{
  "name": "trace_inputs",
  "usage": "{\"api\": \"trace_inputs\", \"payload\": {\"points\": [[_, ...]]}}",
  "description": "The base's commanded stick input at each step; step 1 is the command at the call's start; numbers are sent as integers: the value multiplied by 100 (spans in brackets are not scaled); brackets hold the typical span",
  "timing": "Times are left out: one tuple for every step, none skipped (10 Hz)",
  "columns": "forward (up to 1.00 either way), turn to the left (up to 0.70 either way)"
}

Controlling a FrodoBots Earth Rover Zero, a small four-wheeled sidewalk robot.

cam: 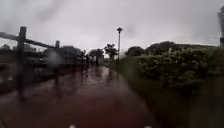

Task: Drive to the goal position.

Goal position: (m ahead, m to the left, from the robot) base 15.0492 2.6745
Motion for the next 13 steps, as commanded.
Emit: {"api": "trace_inputs", "payload": {"points": [[100,30],[100,39],[100,36],[100,12],[100,0],[100,0],[100,0],[100,0],[100,0],[100,0],[100,0],[100,0],[100,0]]}}
